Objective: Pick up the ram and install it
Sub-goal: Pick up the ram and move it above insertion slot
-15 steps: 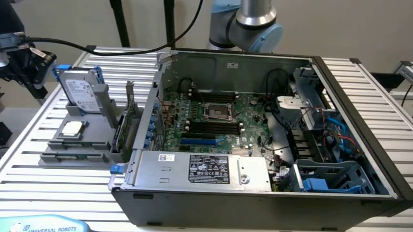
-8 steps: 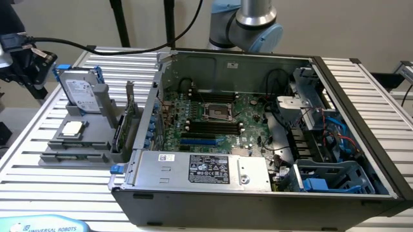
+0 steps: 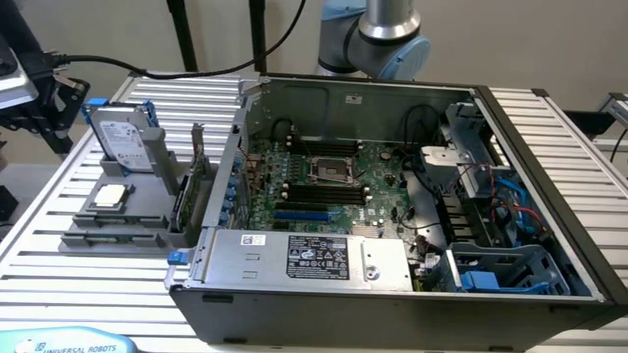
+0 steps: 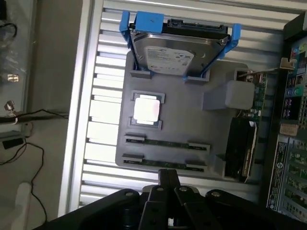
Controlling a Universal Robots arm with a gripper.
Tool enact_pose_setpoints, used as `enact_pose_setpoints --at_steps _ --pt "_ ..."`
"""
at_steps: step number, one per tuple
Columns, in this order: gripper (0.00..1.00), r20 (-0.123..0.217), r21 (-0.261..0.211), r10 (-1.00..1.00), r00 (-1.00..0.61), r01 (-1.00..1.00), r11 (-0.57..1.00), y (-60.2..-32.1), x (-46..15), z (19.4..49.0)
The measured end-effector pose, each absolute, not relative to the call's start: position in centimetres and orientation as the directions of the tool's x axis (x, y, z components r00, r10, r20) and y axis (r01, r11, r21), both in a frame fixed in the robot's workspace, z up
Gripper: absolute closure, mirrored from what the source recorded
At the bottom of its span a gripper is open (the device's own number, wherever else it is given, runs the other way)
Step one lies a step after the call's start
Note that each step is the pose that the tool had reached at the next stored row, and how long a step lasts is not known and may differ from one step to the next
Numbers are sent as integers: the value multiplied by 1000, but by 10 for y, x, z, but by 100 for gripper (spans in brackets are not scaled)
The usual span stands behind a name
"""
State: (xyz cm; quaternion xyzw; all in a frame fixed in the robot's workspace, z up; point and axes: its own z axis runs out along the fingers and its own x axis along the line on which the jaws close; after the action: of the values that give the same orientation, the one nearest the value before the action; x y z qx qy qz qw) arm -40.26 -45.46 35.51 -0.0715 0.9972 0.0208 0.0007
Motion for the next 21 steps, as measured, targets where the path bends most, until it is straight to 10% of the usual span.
enact_pose_setpoints --at_steps 21 --pt "89 -4 41 -500 -866 -500 865 -455 -403 343"
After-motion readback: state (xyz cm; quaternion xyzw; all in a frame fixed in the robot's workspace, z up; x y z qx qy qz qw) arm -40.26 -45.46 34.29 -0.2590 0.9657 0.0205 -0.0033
